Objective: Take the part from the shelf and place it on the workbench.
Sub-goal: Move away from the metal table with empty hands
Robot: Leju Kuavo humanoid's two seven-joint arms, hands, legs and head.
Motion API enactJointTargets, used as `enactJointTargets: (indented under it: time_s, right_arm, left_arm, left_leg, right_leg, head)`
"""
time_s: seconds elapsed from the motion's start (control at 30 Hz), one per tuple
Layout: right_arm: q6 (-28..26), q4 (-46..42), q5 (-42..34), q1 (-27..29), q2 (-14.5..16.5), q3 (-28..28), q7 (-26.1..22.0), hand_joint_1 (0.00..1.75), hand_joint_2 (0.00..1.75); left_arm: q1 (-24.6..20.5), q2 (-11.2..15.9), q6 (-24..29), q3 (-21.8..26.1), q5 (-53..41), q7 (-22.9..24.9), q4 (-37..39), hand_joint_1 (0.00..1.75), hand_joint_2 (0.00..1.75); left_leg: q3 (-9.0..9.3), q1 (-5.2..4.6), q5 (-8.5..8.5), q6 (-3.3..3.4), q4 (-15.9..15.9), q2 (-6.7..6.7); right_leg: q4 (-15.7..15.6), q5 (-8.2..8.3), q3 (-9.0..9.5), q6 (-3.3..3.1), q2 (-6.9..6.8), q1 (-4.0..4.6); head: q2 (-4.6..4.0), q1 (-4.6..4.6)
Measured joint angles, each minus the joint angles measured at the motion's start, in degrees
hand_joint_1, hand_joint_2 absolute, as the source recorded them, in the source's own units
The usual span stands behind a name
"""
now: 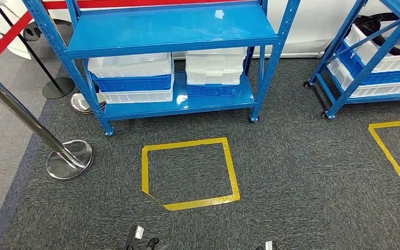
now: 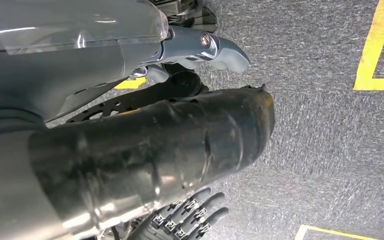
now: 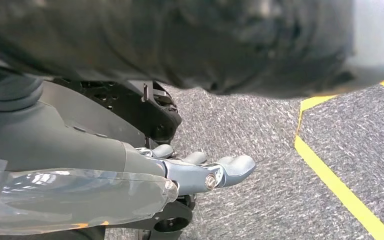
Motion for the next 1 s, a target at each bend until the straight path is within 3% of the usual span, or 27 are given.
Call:
enactJointTargets:
  time_s: [0.37, 1.0]
  right_arm:
    - [2.50, 0.01, 2.26, -0.13, 0.11, 0.44, -2.02, 0.00, 0.00]
    - [3.70, 0.01, 3.86, -5.11, 2.25, 2.76, -0.38, 0.00, 0.00]
  left_arm:
    - [-0.04, -0.05, -1.27, 0.00, 1.99, -1.13, -0.01, 0.00, 0.00]
    - [-3.40, -0.57, -4.59, 0.37, 5.01, -2.54, -0.01, 0.00, 0.00]
  left_leg:
    - [-0.06, 0.00, -0.01, 0.00, 0.00, 0.00]
    - [-0.09, 0.00, 0.00, 0.00, 0.00, 0.00]
  right_leg:
    - [-0.02, 0.00, -0.05, 0.00, 0.00, 0.00]
    - [-0.01, 0.00, -0.08, 0.00, 0.00, 0.00]
  head:
    - [0.00, 0.00]
    - [0.00, 0.00]
